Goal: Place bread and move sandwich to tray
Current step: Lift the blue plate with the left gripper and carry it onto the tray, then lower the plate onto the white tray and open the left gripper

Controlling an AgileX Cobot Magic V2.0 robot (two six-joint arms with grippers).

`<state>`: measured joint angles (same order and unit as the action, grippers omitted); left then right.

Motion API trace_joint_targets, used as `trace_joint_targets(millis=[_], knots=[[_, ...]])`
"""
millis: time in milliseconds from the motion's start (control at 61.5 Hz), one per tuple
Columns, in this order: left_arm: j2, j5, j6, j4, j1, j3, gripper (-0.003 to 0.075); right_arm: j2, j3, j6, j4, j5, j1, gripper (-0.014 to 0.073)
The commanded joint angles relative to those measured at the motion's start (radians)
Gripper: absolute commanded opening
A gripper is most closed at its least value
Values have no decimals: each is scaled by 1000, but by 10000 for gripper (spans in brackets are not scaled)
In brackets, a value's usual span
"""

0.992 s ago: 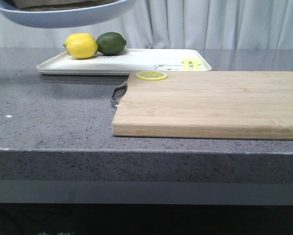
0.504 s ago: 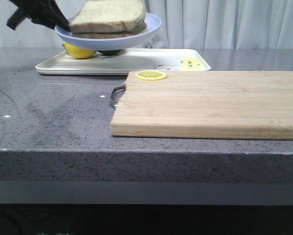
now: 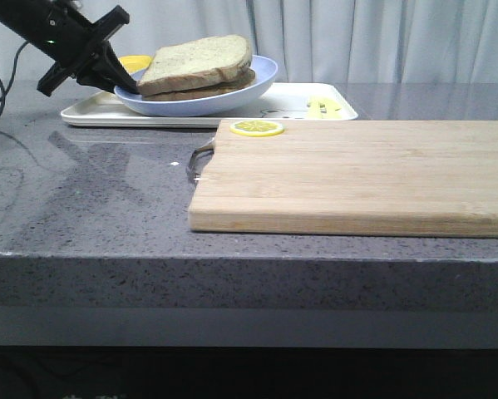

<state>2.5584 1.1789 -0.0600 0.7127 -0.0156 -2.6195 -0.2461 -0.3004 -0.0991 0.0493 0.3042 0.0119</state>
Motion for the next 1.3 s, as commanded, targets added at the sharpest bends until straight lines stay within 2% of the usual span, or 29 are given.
trace_joint_targets(millis=[0,65,146,390,439,537,667,765,878,943,1025,1139,1285], knots=[[-78,-51,19,82,-9,-37,-17,-9,-24,5,2,-87,2,-61],[-78,-55,19,80,-9,-37,-6,-9,-24,5,2,-87,2,-61],[-78,-60,19,79,-9,-37,51,-9,-24,5,2,-87,2,-61],[-78,-59,19,79,-9,-45,391,-9,-24,5,2,-87,2,-61],[-78,-47,19,82,-7,-56,423,-9,-24,5,2,-87,2,-61],[-78,-1,17,82,6,-101,430,-9,-24,5,2,-87,2,-61],[-78,75,15,78,37,-200,426,-9,-24,5,2,-88,2,-61],[-78,75,35,82,63,-266,384,-9,-24,5,2,-90,2,-61],[-78,75,60,82,74,-317,243,-9,-24,5,2,-90,2,-61],[-80,75,80,82,76,-336,111,-9,-24,5,2,-90,2,-61],[-90,75,80,79,76,-343,-20,-9,-24,5,2,-90,2,-61],[-128,75,106,-2,76,-343,-19,-9,-24,5,2,-90,2,-61],[-215,75,149,-300,51,-343,-19,-9,-24,5,2,-90,2,-61]])
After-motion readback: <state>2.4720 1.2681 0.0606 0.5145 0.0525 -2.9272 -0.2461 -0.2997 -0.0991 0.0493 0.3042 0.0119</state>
